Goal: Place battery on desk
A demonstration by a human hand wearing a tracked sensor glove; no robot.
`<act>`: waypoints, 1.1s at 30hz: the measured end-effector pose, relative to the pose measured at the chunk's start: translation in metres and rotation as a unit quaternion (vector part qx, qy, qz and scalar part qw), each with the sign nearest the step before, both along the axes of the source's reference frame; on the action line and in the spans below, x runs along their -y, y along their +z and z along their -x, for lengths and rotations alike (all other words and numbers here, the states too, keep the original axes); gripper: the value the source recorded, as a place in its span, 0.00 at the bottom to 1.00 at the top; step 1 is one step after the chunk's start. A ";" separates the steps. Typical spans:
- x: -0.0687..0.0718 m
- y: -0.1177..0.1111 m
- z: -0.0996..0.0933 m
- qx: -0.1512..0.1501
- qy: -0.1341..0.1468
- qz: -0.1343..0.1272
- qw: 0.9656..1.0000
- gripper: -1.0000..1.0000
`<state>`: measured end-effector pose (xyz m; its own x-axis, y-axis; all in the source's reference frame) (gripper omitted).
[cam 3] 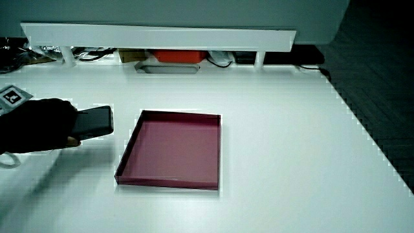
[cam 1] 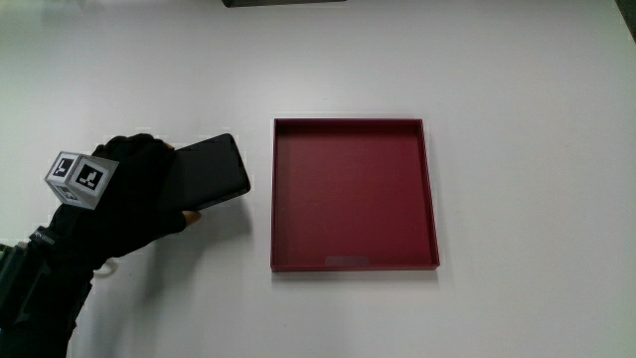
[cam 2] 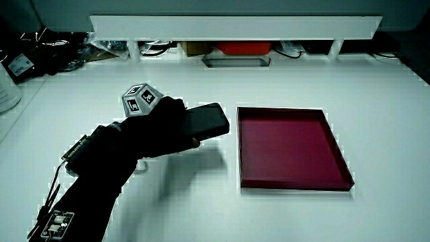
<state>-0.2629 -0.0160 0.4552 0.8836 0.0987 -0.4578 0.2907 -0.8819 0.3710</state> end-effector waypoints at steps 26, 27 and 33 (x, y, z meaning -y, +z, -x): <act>-0.011 0.063 0.022 0.048 -0.029 0.083 0.995 0.38; -0.011 0.065 0.022 0.052 -0.028 0.089 0.994 0.35; -0.020 0.057 0.023 0.047 -0.024 0.088 0.995 0.18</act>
